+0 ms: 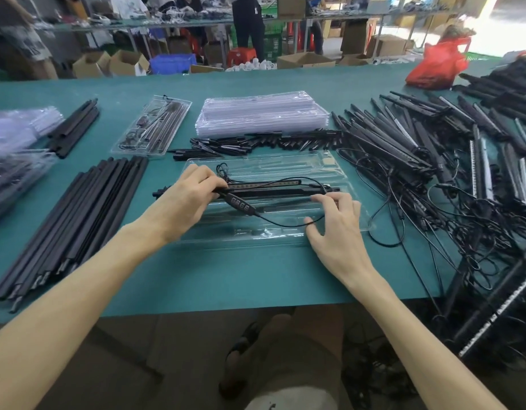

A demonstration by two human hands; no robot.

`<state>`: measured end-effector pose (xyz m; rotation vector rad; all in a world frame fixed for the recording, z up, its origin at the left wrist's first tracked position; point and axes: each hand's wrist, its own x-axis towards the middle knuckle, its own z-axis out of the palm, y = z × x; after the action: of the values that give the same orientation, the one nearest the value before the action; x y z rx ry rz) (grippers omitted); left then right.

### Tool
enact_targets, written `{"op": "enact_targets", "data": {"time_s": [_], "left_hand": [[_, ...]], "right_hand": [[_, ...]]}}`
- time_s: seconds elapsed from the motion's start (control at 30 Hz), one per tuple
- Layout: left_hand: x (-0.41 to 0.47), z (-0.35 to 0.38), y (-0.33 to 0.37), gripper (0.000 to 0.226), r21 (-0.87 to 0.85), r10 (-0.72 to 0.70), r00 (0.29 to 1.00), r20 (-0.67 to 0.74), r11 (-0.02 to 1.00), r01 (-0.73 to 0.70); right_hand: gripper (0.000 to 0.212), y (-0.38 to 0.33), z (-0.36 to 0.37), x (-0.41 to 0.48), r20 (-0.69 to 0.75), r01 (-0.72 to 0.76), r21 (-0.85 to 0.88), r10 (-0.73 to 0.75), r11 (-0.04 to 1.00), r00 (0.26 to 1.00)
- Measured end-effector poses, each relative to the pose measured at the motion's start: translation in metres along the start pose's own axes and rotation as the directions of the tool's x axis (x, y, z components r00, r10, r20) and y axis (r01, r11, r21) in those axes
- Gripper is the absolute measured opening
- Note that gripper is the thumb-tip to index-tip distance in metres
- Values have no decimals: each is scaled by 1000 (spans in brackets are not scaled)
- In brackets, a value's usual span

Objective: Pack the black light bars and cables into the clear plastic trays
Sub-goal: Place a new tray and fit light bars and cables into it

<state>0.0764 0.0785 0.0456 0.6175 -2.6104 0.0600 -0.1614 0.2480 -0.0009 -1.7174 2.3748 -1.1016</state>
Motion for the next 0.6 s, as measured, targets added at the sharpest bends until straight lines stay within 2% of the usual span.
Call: {"op": "enact_targets", "data": {"time_s": [0.13, 0.33, 0.53, 0.6], "left_hand": [[-7, 6, -11, 28, 12, -40, 999, -30, 999, 40], [-9, 18, -31, 31, -85, -163, 984, -66, 984, 157], [-9, 22, -34, 32, -93, -166, 985, -49, 983, 161], [-9, 21, -33, 32, -51, -120, 993, -5, 992, 119]], "right_hand": [[46, -1, 0, 1, 12, -6, 13, 6, 1000, 1000], [50, -4, -2, -1, 15, 28, 178, -31, 984, 999], [63, -5, 2, -2, 29, 106, 94, -109, 990, 994], [68, -7, 3, -4, 60, 148, 64, -151, 987, 987]]}}
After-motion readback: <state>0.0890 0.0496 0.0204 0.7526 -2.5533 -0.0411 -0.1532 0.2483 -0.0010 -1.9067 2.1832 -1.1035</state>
